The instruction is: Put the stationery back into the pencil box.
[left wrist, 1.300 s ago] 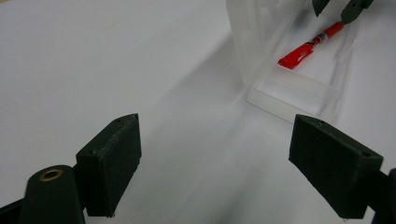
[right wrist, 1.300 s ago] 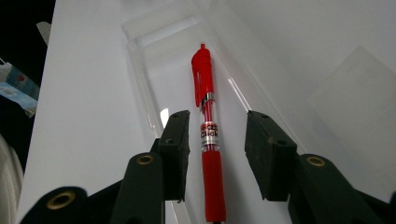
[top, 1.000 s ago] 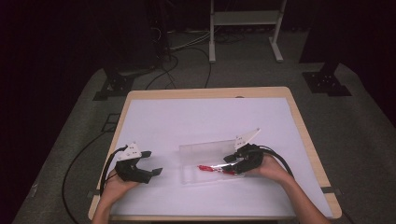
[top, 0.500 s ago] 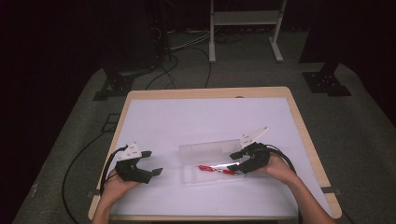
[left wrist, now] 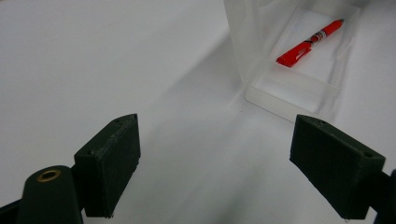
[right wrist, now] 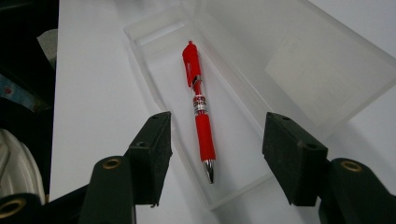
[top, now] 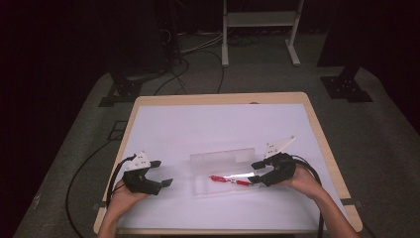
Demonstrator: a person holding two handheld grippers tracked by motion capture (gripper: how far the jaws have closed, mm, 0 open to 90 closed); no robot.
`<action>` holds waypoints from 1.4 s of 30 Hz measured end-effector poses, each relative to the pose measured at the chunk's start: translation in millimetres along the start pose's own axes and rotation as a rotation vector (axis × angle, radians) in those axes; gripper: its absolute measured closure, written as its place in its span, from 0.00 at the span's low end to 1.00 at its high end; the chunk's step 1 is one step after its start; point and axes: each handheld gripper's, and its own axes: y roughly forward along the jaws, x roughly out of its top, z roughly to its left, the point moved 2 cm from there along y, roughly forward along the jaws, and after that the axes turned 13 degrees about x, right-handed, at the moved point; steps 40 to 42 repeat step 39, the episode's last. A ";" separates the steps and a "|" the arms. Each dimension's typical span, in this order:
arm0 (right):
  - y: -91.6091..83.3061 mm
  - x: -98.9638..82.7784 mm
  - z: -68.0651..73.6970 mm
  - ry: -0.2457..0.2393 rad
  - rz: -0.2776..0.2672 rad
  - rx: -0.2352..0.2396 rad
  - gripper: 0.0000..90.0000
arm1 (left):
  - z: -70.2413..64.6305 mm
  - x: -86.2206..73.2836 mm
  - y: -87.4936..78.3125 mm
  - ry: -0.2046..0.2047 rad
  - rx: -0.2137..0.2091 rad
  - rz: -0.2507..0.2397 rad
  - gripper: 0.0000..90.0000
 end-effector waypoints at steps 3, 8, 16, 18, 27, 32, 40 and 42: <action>-2.5 -1.2 0.8 0.001 -0.004 -0.007 0.46 | 0.1 0.0 -0.3 -0.002 0.000 -0.001 0.17; -7.4 -5.3 2.7 0.009 -0.011 -0.017 0.46 | 0.0 0.1 -0.5 -0.001 0.000 -0.002 0.17; -16.8 -15.8 4.8 0.022 -0.027 -0.031 0.46 | -0.3 0.2 -0.3 0.001 -0.003 -0.001 0.17; -17.8 -16.9 5.0 0.023 -0.028 -0.032 0.46 | -0.4 0.3 -0.5 0.001 -0.003 -0.002 0.17; -29.5 -30.5 8.4 0.043 -0.042 -0.058 0.45 | -0.4 0.4 -1.1 0.000 -0.004 -0.004 0.16; -32.0 -37.7 8.7 0.058 -0.049 -0.063 0.45 | -0.1 0.4 -1.5 -0.002 0.001 -0.005 0.16; -41.6 -52.0 11.2 0.095 -0.075 -0.083 0.44 | -0.9 1.5 -2.3 -0.001 0.002 -0.008 0.16; -41.6 -52.0 11.2 0.095 -0.075 -0.083 0.44 | -0.9 1.5 -2.3 -0.001 0.002 -0.008 0.16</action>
